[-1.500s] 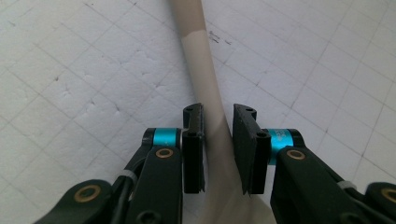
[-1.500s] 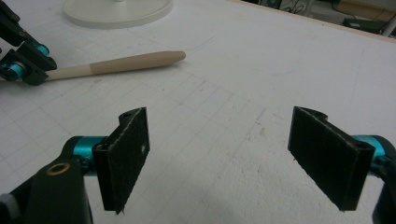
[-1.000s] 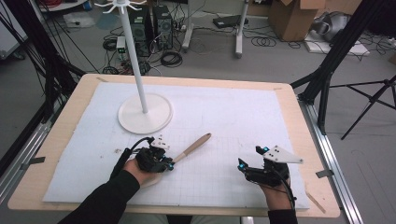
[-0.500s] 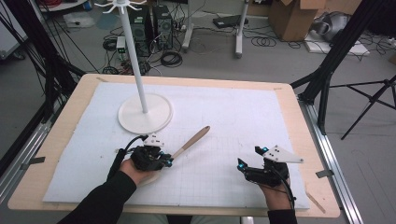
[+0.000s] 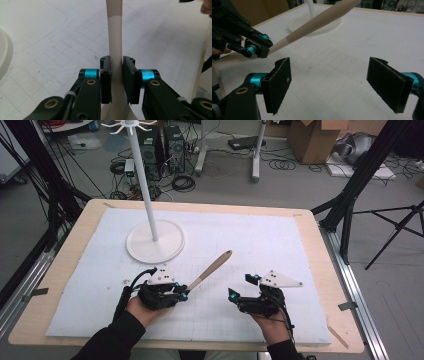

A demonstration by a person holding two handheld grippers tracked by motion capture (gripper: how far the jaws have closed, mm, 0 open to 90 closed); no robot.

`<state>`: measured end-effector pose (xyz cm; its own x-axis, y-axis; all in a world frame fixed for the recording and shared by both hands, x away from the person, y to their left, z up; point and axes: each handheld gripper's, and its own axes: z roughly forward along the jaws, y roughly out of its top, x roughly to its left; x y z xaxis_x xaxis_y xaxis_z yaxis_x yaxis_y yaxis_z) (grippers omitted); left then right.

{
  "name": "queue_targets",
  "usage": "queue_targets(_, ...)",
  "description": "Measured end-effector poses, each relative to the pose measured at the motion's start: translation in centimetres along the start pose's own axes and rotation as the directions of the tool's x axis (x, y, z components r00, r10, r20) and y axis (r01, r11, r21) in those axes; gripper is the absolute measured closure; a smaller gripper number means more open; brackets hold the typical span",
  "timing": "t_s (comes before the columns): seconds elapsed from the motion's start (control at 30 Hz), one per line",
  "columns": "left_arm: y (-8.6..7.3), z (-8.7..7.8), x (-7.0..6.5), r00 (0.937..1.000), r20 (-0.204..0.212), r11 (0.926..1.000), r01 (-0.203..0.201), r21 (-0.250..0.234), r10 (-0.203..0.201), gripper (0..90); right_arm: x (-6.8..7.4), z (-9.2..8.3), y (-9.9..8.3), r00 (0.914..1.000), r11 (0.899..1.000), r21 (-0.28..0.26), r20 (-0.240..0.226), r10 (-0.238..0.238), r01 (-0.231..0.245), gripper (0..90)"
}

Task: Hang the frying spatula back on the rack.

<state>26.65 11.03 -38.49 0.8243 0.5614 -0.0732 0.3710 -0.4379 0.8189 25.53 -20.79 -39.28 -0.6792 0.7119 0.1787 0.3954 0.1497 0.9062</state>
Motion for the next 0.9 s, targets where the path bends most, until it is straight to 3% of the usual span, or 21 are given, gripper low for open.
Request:
queue_targets(0.3, 0.5, -1.2, -0.8, 0.9996, -0.001, 0.9983, -0.028, -0.051, 0.028, 77.4, 1.8, 2.6, 2.6, 0.9994, 0.999, -0.015, -0.016, -0.031, 0.031, 17.9)
queue_targets(0.6, 0.5, -2.0, -1.2, 0.9990, -0.003, 0.9955, -0.045, -0.083, 0.045, 77.3, 2.4, 3.4, 4.2, 0.9992, 0.998, -0.050, -0.025, -0.031, 0.030, 17.7)
queue_targets(0.9, 0.7, -2.0, -1.4, 0.9986, 0.005, 0.9953, -0.052, -0.082, 0.053, 77.3, 3.3, 3.8, 5.4, 0.9982, 0.997, -0.074, -0.045, -0.040, 0.037, 17.9)
